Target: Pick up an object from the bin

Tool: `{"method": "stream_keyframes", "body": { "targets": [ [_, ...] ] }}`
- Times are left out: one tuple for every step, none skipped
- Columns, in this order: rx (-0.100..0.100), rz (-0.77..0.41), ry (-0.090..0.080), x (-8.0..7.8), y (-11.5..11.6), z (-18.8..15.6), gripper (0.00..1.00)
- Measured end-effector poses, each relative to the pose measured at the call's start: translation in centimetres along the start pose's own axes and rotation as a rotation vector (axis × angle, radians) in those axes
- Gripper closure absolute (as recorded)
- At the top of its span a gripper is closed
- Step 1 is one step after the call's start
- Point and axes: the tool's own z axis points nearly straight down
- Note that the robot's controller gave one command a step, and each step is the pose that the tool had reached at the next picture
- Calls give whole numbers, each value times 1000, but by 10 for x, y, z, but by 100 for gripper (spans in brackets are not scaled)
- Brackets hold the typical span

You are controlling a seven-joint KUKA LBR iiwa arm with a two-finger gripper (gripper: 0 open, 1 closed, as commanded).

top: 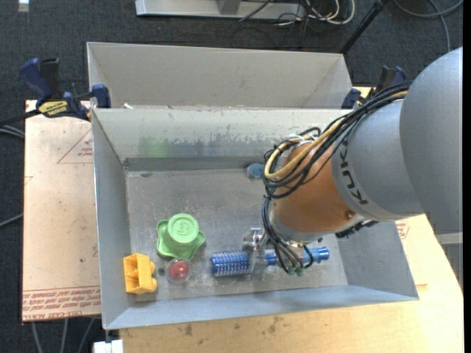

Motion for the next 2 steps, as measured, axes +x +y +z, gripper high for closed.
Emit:
{"method": "stream_keyframes", "body": {
  "targets": [
    [2,9,1,-12,-25,-111,100],
    [1,-6,-2,-54,-11,-344,100]
  ]
}}
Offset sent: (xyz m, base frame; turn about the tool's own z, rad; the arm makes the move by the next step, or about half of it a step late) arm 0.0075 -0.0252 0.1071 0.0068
